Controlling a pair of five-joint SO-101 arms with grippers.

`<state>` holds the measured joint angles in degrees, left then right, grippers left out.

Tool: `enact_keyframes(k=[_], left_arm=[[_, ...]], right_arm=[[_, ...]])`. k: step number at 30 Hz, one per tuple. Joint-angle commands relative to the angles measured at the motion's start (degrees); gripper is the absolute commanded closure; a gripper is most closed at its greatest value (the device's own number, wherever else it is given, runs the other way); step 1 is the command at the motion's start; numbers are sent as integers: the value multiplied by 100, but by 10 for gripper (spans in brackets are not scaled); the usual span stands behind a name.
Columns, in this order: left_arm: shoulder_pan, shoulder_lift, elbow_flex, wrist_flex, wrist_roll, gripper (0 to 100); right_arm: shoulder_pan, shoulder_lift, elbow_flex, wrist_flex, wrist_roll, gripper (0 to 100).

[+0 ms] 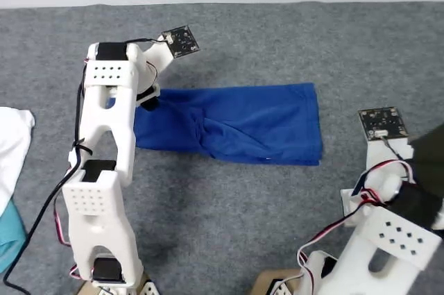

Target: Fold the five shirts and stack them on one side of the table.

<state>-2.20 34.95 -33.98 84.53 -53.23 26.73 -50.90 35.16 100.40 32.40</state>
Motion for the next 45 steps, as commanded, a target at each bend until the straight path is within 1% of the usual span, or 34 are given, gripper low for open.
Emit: enact_keyframes(k=[1, 4, 7, 11, 13, 18, 21, 24, 28, 32, 35, 39, 41, 45], left_arm=[[18, -492, -690, 185, -26, 786], [0, -563, -1138, 211, -26, 786], [9, -571, -1305, 255, -26, 786], [9, -510, -1253, 431, -9, 791], [0, -352, -1103, 431, 0, 819], [-53, 466, -910, 281, -9, 924], [-62, 1073, -910, 26, -9, 941], [-35, 1609, -954, 9, -9, 942], [-62, 1820, -1534, 193, 44, 942], [-70, 1820, -2527, 422, 273, 939], [-44, 1820, -3459, 809, 273, 939], [44, 1829, -4620, 1574, 273, 939], [70, 1820, -4831, 1600, 334, 939], [97, 1890, -4760, 1591, 369, 939]], right_arm=[[31, -92, 44, 198, -26, 952], [31, -92, 44, 198, -26, 952], [31, -92, 44, 198, -26, 952], [31, -92, 44, 198, -26, 952], [31, -92, 44, 198, -26, 952], [31, -92, 44, 198, -26, 952], [31, -92, 44, 198, -26, 952], [31, -92, 44, 198, -26, 952], [31, -92, 44, 189, -18, 952], [31, -92, 44, 119, -18, 952], [31, -92, 44, 119, -18, 952], [31, -92, 44, 136, -18, 952], [31, -92, 44, 136, -18, 952], [31, -92, 44, 145, -18, 952]])
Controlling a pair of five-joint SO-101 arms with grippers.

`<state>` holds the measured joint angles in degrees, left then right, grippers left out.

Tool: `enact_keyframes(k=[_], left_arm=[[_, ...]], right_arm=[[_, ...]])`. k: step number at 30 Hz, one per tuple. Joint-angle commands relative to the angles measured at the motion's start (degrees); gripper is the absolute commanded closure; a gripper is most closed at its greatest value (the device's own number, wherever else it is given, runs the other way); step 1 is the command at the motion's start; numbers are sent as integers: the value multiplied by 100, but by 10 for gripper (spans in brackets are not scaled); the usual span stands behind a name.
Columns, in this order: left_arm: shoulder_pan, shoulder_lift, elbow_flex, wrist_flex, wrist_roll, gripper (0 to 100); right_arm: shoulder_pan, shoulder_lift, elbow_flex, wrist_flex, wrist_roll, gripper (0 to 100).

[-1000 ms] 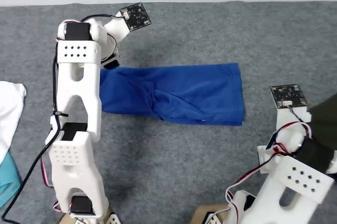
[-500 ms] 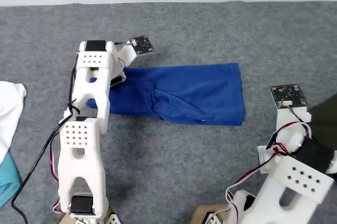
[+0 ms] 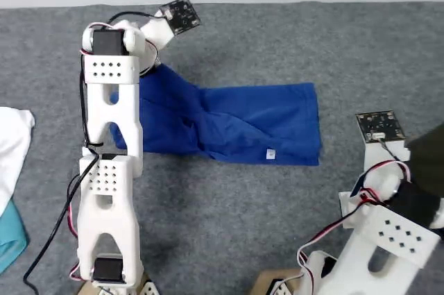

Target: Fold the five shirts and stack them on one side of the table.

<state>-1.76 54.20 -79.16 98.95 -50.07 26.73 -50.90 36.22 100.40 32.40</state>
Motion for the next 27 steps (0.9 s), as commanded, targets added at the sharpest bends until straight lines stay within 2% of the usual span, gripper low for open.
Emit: enact_keyframes(k=[1, 11, 14, 18, 22, 27], left_arm=[[62, 9, -127, 149, 53, 939], [79, 404, 831, 149, 53, 936], [62, 475, 998, 132, 62, 869], [-35, 431, 664, 132, 466, 764], [-62, 211, 110, 149, 475, 764], [-9, -343, 22, 149, 686, 787]], right_arm=[[31, -92, -62, 145, -18, 952], [31, -92, -62, 154, -18, 952], [31, -92, -62, 154, -18, 952], [31, -92, -62, 154, -18, 952], [31, -92, -62, 154, -18, 952], [31, -92, -62, 154, -18, 952]])
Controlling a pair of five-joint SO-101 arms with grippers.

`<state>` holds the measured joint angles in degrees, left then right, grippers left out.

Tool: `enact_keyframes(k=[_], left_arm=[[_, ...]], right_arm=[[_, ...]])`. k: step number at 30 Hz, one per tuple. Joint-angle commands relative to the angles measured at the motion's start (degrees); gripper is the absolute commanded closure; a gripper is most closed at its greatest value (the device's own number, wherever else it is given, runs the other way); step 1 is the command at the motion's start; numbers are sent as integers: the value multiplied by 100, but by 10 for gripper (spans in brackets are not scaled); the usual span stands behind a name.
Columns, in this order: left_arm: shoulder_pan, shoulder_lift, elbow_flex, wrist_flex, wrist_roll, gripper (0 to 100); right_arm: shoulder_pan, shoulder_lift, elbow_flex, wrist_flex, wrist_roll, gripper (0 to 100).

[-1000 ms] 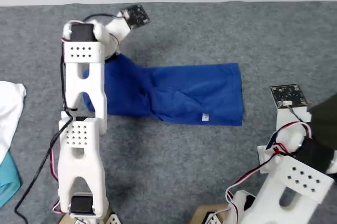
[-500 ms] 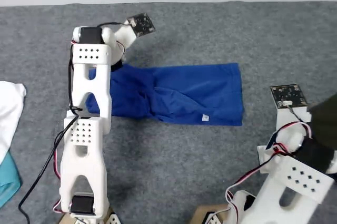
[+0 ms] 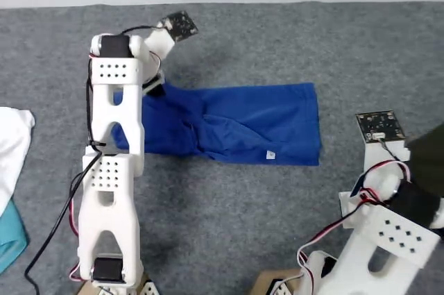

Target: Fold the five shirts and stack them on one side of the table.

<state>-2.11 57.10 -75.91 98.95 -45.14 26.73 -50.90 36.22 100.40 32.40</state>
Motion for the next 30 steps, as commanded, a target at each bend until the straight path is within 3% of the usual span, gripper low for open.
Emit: enact_keyframes(k=[1, 9, 15, 25, 30], left_arm=[[62, -703, -303, 149, 281, 804], [0, -765, -295, 149, 1204, 995], [-35, -457, 593, 141, 1653, 996], [167, 396, 1393, 149, 1767, 996], [97, -9, 1947, 149, 1749, 996]], right_arm=[[31, -92, -62, 154, -18, 952], [31, -92, -62, 171, -18, 953], [31, -92, -62, 171, -18, 953], [31, -92, -62, 171, -18, 954], [31, -92, -62, 171, -18, 954]])
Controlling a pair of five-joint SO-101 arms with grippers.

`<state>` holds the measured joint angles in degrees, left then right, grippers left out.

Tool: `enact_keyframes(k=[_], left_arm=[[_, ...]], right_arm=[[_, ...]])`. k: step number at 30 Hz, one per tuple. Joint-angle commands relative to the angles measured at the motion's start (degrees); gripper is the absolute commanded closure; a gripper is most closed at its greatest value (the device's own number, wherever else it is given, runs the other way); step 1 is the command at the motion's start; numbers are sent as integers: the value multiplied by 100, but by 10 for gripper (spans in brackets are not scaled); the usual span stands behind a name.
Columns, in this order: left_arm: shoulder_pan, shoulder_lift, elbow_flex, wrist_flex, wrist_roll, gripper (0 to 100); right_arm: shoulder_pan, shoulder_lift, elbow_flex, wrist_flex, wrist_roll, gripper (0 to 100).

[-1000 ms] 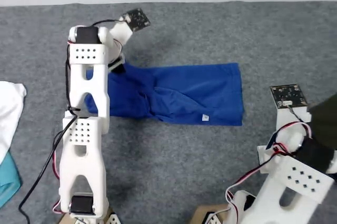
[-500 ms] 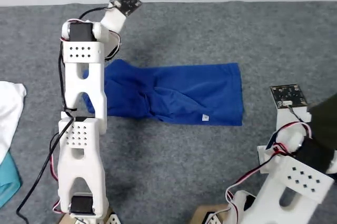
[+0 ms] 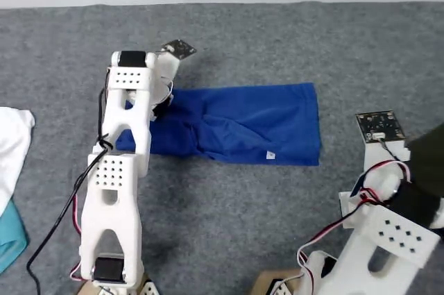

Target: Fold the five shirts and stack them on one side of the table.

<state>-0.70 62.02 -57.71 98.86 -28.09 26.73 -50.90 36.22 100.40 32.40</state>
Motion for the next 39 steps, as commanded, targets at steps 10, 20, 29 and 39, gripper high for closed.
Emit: enact_keyframes(k=[10, 20, 29, 39], left_arm=[[440, -2963, 1516, 158, 35, 995], [141, -4659, 2554, 105, 545, 996], [-862, -5934, 2844, 149, 2198, 996], [-1846, -7323, 4523, 132, 3921, 995]], right_arm=[[31, -92, -62, 145, -18, 954], [-242, -92, -97, 75, -79, 956], [-2677, 136, -141, -1376, -2426, 956], [-4356, 2703, -782, -3125, -4791, 958]])
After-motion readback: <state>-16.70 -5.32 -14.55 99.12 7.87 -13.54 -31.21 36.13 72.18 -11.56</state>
